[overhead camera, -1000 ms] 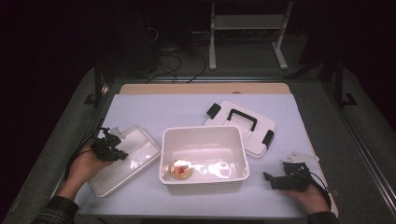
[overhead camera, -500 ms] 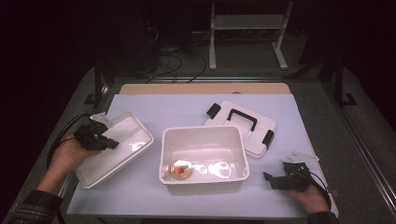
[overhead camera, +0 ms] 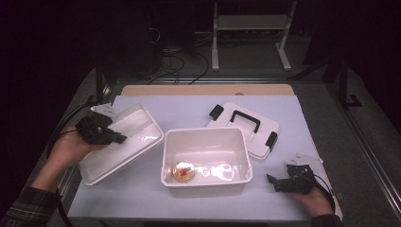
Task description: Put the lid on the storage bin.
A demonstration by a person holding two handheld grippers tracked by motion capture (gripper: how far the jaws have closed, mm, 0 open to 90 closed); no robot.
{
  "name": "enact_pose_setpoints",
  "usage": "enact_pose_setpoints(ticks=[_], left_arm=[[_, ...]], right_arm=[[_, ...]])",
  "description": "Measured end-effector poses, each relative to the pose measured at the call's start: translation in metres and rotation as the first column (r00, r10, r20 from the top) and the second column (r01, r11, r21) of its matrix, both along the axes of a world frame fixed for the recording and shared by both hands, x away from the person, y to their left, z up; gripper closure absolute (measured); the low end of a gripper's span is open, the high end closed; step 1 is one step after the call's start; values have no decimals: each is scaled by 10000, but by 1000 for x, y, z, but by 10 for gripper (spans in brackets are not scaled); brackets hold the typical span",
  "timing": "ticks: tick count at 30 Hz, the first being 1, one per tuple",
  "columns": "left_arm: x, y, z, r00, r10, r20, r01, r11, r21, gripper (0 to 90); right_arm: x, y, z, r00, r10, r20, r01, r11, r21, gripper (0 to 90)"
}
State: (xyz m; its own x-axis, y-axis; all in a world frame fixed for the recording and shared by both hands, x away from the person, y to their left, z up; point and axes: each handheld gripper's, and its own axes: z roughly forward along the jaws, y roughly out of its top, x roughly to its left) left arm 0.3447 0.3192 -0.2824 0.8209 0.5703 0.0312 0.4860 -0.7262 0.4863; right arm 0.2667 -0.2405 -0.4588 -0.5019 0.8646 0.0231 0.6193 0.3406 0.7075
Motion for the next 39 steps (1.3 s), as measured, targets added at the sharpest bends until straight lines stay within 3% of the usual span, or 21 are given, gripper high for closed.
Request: enact_pose_setpoints(ticks=[12,25,32,39], left_arm=[[-4,-41,27,9943,-1048,204,1048,9945,25,887],[-3,-93,36,9726,-2320,158,2316,9725,233,887],[-3,-125,37,9452,-3264,105,3262,9451,178,887],[-4,-155,32,9207,-3902,-57,3902,9203,277,887]], right_arm=[[0,0,0,10000,12,-1,-12,10000,-10,93],[0,0,0,10000,12,8,-12,10000,-2,93],[0,0,0,10000,27,29,-27,10000,-9,94],[0,0,0,10000,18,9,-18,10000,5,93]])
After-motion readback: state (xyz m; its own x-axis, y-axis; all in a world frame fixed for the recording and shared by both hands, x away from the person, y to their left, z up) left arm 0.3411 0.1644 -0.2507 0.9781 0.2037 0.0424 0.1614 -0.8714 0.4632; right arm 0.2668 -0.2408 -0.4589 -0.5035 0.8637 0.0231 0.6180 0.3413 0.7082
